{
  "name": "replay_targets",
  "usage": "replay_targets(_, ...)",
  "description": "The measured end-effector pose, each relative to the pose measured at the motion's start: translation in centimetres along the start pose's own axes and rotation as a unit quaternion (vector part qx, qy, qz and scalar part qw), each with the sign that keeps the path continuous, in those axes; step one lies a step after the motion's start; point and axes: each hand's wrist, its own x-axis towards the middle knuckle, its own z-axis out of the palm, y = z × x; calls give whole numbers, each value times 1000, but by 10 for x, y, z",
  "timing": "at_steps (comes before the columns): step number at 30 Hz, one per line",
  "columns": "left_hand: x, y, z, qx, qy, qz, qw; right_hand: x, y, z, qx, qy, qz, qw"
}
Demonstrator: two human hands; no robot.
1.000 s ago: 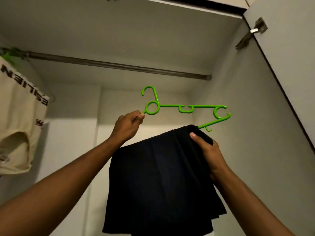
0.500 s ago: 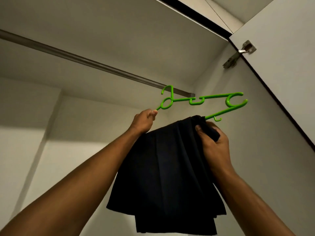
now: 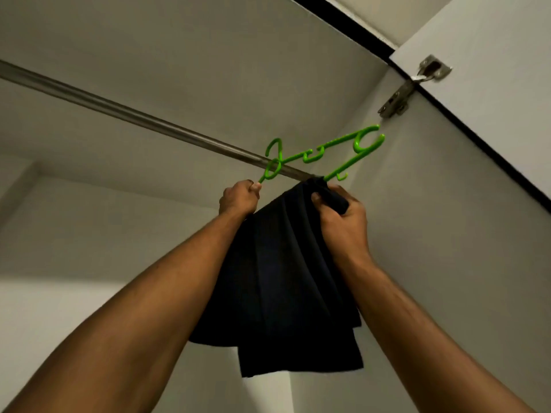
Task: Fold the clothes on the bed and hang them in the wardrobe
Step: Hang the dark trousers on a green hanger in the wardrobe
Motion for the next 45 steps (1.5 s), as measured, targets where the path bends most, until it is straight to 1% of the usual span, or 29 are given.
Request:
replay_targets(5,23,0,7,35,-3,-26,999,30,10,11,-27,-6,19,999)
replay_targets(8,17,-10,14,56,-3,-32,998,24,12,12,-35,-25,35,998)
replay_targets(11,4,-30,20,58,18,-35,998,6,16,11,-27,-50,57,997)
replay_targets(14,-2,-38,21,49,27,-44,997,-11,14,10,-30,-68,54,996)
replay_targets(18,-14,-38,17,30,20,-36,999,-27,6,7,-19,-86,80,993)
replay_targets(23,-31,-50,8,-17,-26,-72,997,-34,-10,1,-28,-72,87,993)
replay_targets(26,-56,-59,0,-43,-46,-98,993,-37,-28,-1,-34,-62,95,993)
replay_targets(28,-75,-66,-8,-53,-52,-101,992,-44,-40,-5,-53,-61,104,991)
replay_targets(32,-114,-80,-24,-80,-70,-100,989,-78,-68,-18,-87,-87,180,976)
replay_targets(35,-155,-89,-33,-105,-102,-94,985,-112,-85,-28,-102,-119,242,957)
replay_targets(39,-203,-93,-41,-102,-122,-55,986,-145,-99,-41,-163,-148,287,932)
replay_targets(41,-226,-88,-47,-108,-114,-35,987,-157,-108,-51,-178,-151,309,922)
replay_targets(45,-271,-58,-70,-166,-53,-31,984,-172,-134,-74,-235,-161,324,902)
